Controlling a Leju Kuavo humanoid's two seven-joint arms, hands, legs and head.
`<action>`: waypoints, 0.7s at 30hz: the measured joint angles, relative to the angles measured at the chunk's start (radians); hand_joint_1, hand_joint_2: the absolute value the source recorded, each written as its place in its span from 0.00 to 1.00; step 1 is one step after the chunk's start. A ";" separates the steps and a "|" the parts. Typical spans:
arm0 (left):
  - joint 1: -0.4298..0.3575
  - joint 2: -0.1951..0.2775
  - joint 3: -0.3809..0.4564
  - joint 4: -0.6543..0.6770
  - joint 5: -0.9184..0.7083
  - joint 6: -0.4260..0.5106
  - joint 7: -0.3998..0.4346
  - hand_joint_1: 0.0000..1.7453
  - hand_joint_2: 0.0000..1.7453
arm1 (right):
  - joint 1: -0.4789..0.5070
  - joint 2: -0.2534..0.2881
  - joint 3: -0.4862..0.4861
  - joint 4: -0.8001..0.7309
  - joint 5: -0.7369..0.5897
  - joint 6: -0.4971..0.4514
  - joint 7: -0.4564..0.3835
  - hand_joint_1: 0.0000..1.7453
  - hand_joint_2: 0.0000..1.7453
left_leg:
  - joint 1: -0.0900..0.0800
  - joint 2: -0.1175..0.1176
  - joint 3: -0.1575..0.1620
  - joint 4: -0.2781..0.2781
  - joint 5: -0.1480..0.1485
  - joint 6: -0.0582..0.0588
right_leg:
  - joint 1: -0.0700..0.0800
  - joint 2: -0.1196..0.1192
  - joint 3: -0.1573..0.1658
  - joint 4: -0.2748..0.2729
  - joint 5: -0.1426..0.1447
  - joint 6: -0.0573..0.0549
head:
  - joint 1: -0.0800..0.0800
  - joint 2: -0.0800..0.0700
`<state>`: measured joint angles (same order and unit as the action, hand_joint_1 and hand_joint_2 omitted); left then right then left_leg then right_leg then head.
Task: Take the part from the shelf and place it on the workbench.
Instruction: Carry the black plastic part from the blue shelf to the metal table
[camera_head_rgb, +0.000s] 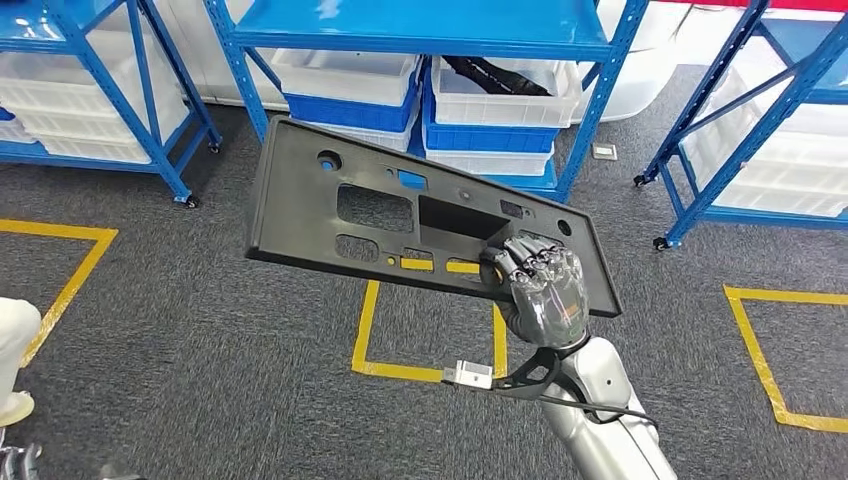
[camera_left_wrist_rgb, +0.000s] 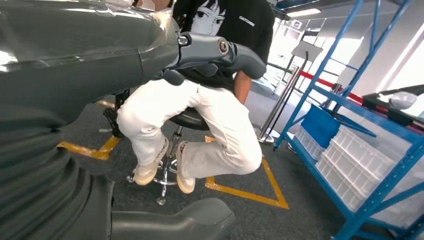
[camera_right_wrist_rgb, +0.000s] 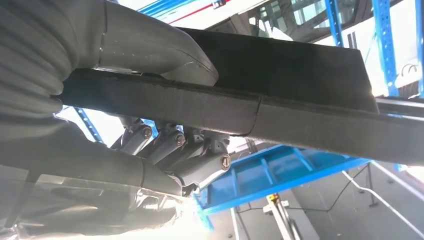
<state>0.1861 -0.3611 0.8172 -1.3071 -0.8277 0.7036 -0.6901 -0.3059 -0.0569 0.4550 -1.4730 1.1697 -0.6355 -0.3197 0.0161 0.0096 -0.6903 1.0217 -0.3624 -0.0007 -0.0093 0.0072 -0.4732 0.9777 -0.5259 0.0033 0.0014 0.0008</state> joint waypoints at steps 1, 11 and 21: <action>0.001 0.000 -0.003 0.000 0.007 0.000 0.000 0.00 1.00 | -0.003 0.002 0.000 0.003 -0.005 0.000 0.000 1.00 1.00 | 0.002 -0.001 -0.013 0.033 -0.035 -0.005 | -0.005 0.002 -0.004 -0.002 0.011 -0.009 | -0.001 0.000; 0.007 0.001 -0.044 0.010 0.054 -0.001 0.000 0.00 1.00 | -0.043 -0.001 0.013 0.042 -0.104 0.000 -0.008 1.00 1.00 | 0.011 -0.079 0.131 0.006 -0.106 -0.001 | -0.001 0.065 -0.064 0.015 0.057 0.002 | -0.004 0.000; 0.022 -0.006 -0.171 0.019 0.096 -0.001 0.000 0.00 1.00 | -0.100 -0.006 0.031 0.076 -0.120 0.002 -0.008 1.00 1.00 | 0.004 0.037 0.117 -0.023 -0.089 0.036 | -0.006 0.003 -0.223 0.299 -0.041 0.035 | 0.005 0.000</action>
<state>0.2085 -0.3670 0.6465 -1.2883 -0.7317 0.7029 -0.6901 -0.4057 -0.0628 0.4864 -1.3971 1.0493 -0.6338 -0.3280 0.0202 0.0470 -0.5729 0.9986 -0.4515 0.0348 -0.0148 0.0105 -0.6963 1.2770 -0.5669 0.0388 0.0063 0.0008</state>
